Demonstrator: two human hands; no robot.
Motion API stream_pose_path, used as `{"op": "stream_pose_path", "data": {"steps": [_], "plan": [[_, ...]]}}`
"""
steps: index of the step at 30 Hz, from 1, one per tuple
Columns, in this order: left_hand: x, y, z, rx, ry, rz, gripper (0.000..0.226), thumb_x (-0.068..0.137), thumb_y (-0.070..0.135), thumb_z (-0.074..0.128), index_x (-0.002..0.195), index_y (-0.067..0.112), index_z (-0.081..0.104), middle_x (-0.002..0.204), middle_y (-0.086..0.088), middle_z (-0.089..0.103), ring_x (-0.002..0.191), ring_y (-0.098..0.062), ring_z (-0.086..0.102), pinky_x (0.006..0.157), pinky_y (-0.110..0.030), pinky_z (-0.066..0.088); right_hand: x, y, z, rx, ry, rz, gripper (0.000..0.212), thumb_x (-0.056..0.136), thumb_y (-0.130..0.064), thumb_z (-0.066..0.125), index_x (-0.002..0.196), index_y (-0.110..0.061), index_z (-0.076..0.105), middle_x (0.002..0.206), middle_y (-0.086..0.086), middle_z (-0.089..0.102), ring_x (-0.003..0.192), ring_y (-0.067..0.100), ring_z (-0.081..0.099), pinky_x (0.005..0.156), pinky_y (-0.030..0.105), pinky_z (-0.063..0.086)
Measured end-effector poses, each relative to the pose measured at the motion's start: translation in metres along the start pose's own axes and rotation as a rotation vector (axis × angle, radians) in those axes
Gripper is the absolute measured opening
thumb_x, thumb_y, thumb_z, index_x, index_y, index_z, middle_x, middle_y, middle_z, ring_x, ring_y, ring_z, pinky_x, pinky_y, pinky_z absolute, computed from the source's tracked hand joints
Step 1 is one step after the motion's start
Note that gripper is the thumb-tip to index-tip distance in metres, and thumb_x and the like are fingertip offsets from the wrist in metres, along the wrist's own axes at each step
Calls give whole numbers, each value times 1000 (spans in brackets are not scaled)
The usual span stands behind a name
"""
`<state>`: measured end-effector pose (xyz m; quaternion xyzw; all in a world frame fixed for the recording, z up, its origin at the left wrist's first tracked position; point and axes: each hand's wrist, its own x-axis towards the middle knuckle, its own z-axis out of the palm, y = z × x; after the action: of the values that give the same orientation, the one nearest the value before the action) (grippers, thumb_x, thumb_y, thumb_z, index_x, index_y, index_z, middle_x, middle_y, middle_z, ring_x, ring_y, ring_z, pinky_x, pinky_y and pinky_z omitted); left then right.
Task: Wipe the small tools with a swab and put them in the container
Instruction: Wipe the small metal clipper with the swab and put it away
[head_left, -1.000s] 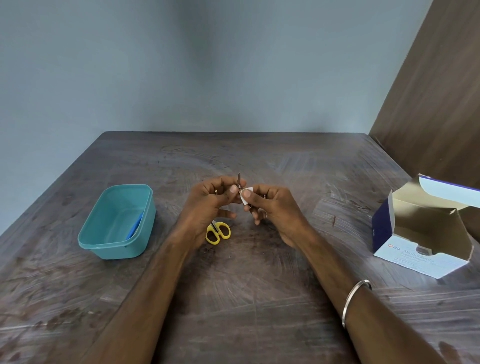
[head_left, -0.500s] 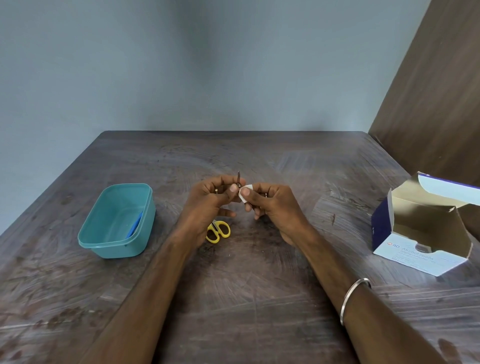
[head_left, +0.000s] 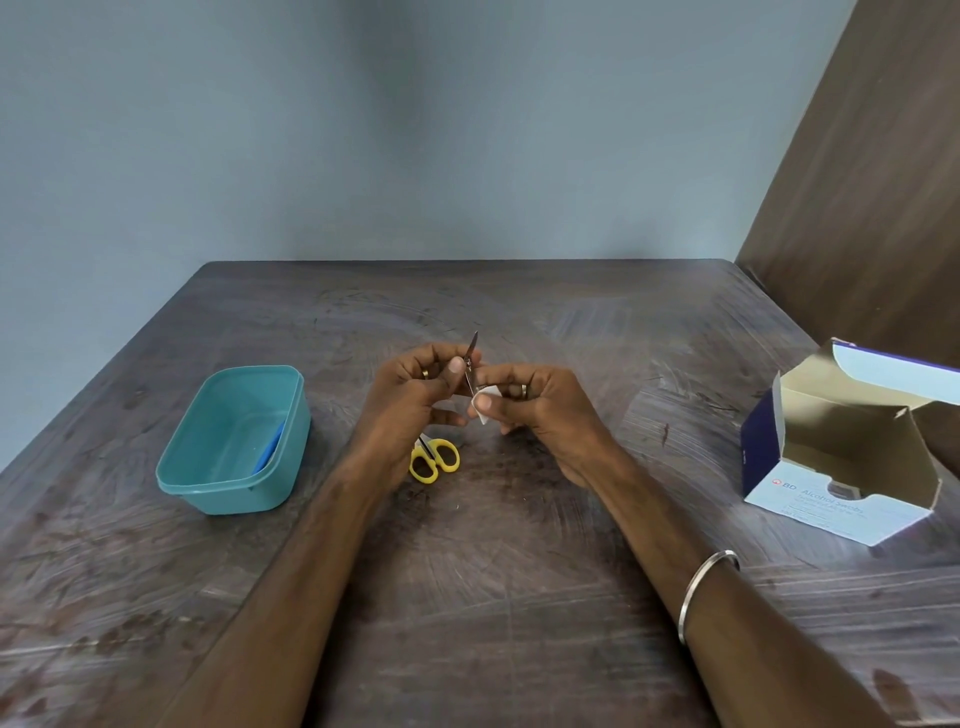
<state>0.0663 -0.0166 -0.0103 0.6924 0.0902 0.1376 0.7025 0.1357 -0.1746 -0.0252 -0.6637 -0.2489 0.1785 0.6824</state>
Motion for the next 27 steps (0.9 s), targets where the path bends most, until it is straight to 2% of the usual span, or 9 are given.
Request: {"op": "stream_pose_path", "data": {"steps": [3,7,10,13,17,23,27], "plan": [[0,0,0,-1,3,0,19,99,12,56,110,9,72,101,-9,76,88,-22,72,66,-34,59,0,0,1,-6,29,13,22,80,-6,80,100,-13,76,85,2,78,73,10,69,60,22,51],[0,2,-3,11,9,54,20,96,13,61,112,7,72,103,-8,76,90,-23,73,63,-30,57,0,-1,-2,41,100,17,12,82,-10,79,94,-11,79,81,4,76,64,8,61,58,23,48],[0,2,-3,23,1,87,21,94,16,64,111,7,72,101,-9,76,88,-24,72,62,-31,58,0,-2,-5,61,143,32,10,84,-9,77,94,-12,79,75,1,75,62,6,60,60,24,48],[0,1,-4,51,-12,114,21,92,18,66,109,8,73,98,-9,76,83,-25,72,62,-34,58,1,-2,-6,66,155,39,14,86,-6,74,98,-12,78,73,-2,74,66,9,63,64,27,50],[2,3,-9,66,-76,109,20,91,14,66,108,6,72,94,-11,76,76,-26,71,65,-37,60,1,-4,-9,130,181,44,21,85,-8,76,105,-14,75,78,4,75,68,12,67,69,31,50],[1,6,-13,160,-202,163,18,91,7,63,107,8,73,90,-3,76,78,-21,71,66,-33,60,0,-8,-14,145,208,45,24,81,-6,79,103,-12,72,78,7,76,71,16,72,68,32,57],[2,4,-11,171,-198,182,15,88,1,66,99,8,76,85,-5,77,77,-19,73,68,-30,61,1,-7,-14,181,236,39,31,80,-4,79,109,-7,69,81,10,75,70,20,72,68,35,60]]}}
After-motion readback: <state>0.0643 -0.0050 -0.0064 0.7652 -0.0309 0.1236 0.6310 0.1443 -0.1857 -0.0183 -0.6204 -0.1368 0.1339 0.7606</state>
